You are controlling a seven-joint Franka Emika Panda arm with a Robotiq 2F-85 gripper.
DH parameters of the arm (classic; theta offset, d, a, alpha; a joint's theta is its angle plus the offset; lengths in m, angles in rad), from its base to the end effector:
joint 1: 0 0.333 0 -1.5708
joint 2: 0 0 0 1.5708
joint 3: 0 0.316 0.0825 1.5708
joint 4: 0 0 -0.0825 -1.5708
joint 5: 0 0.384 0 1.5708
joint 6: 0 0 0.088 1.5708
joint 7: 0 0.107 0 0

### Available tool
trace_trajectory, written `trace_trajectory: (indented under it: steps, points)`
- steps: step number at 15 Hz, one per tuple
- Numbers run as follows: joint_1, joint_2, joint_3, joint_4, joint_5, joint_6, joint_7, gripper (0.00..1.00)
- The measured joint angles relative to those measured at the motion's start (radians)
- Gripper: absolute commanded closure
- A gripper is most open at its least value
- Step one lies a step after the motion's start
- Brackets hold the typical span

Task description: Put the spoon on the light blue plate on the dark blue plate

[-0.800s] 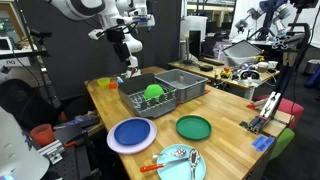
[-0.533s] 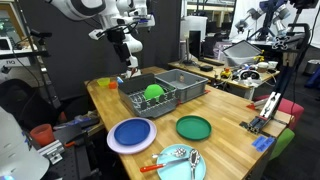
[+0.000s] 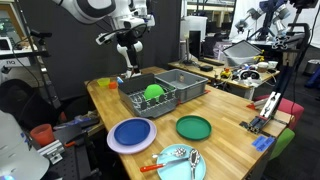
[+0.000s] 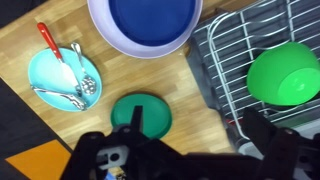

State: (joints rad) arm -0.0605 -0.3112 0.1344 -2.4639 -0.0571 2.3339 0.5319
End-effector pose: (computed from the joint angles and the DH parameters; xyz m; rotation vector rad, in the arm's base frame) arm 0.4528 0.0335 0.4264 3.0279 -0.6532 0.3032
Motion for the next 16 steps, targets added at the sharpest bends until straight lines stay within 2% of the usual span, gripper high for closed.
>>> trace_trajectory:
  steps: [4,7,9,16]
  points:
    - [-0.1,0.07,-0.022,-0.033,-0.162,0.067,0.177,0.0]
    - [-0.14,0.148,-0.062,-0.037,-0.241,0.069,0.296,0.0]
    - [-0.139,0.189,-0.092,-0.036,-0.246,0.07,0.323,0.0]
    - [-0.121,0.176,-0.098,-0.033,-0.246,0.069,0.324,0.0]
